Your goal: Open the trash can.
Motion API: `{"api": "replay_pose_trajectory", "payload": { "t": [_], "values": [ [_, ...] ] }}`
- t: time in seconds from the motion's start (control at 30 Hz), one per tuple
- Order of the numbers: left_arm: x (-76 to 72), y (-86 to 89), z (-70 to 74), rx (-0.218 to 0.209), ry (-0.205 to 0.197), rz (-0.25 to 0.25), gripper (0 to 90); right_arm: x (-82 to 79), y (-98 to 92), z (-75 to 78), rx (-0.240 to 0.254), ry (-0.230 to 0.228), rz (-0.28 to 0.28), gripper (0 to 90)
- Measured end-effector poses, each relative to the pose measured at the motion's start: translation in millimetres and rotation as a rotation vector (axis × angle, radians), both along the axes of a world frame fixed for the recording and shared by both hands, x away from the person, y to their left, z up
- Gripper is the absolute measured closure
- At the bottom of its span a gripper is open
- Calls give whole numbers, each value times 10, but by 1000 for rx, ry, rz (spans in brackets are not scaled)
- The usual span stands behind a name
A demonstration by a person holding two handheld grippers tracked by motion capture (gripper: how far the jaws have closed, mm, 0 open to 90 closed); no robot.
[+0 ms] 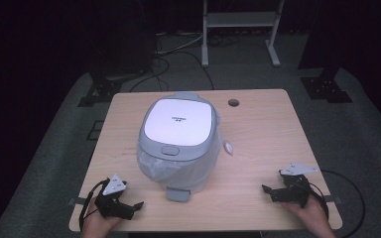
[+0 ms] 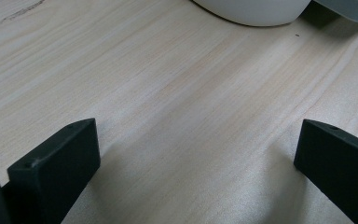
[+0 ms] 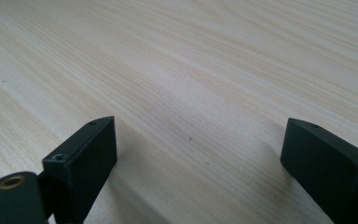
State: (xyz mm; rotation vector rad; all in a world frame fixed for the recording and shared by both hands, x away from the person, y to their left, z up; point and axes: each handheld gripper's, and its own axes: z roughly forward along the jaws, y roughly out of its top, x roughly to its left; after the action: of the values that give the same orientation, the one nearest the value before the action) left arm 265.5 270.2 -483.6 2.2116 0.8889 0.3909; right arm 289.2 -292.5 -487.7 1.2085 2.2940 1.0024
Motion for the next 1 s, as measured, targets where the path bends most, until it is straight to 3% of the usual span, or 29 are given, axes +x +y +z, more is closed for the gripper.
{"api": "replay_pose_trajectory", "payload": {
  "t": [0.43,0.63,1.0],
  "values": [
    [6,-8,22,-16,14,9,0,0,0,0,0,0,0,94],
    [-27,9,131,-53,17,12,0,0,0,0,0,0,0,94],
    [-97,4,280,-76,4,0,40,0,0,0,0,0,0,95]
  ]
}}
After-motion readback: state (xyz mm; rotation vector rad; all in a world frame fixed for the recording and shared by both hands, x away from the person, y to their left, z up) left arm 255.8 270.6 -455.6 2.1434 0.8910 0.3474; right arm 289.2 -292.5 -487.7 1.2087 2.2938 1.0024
